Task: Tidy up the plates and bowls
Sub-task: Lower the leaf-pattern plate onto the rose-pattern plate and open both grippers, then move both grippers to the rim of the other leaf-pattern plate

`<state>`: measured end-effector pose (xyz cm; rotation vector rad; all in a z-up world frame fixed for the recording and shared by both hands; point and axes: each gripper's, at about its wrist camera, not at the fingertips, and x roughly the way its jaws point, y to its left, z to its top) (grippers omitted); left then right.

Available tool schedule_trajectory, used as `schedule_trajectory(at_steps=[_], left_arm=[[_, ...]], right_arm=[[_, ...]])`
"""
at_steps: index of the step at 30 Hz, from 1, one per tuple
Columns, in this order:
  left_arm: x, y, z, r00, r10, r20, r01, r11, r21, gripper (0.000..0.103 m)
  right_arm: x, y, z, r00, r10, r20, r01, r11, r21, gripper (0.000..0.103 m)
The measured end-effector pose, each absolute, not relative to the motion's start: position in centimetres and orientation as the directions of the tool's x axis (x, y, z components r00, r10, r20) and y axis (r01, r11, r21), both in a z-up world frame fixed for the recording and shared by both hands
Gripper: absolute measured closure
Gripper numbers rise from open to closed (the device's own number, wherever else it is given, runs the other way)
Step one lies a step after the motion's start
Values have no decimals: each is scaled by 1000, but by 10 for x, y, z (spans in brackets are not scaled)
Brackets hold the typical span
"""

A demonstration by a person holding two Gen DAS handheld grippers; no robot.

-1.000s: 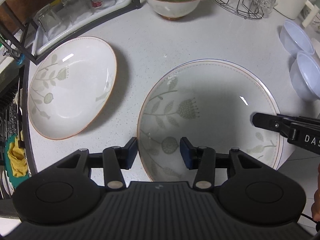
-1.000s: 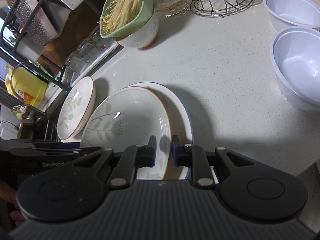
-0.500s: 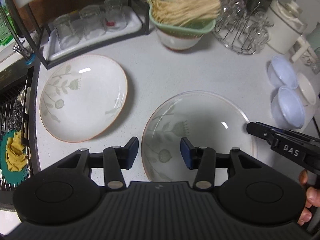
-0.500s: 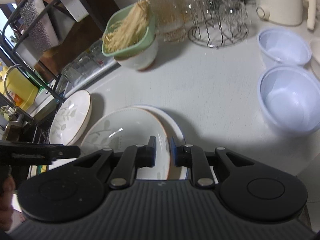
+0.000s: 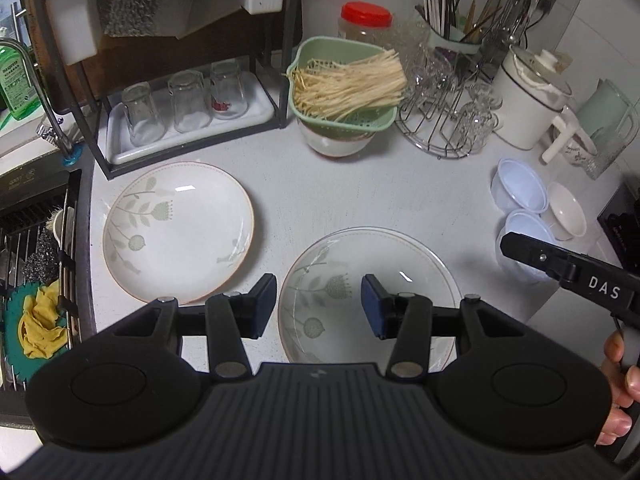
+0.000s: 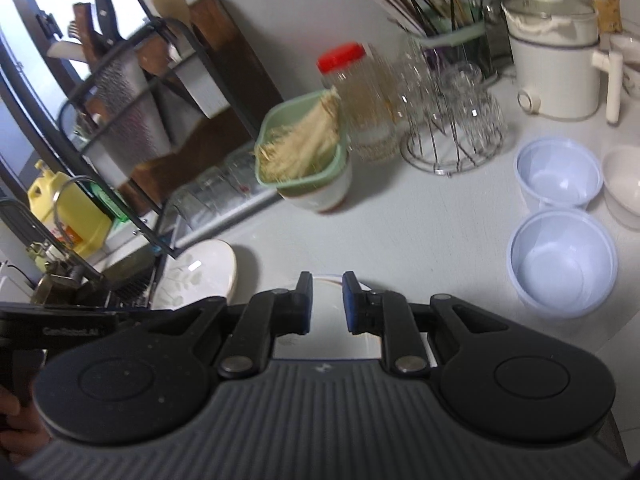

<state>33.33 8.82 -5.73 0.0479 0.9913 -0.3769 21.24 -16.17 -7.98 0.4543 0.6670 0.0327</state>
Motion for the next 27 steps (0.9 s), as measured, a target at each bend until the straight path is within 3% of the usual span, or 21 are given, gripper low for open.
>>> schedule_trajectory(at_steps=[11, 24, 27], left_arm=[[296, 99, -18, 568, -305, -764, 371, 924, -93, 50], [261, 117, 1, 608, -316, -729, 334, 934, -126, 49], [252, 121, 1, 630, -287, -722, 304, 946, -110, 45]], right_arm=[[188, -146, -40, 845, 150, -513, 59, 928, 367, 83], [167, -133, -28, 844, 178, -507, 18, 934, 357, 83], [164, -131, -28, 840, 187, -510, 2, 938, 348, 83]])
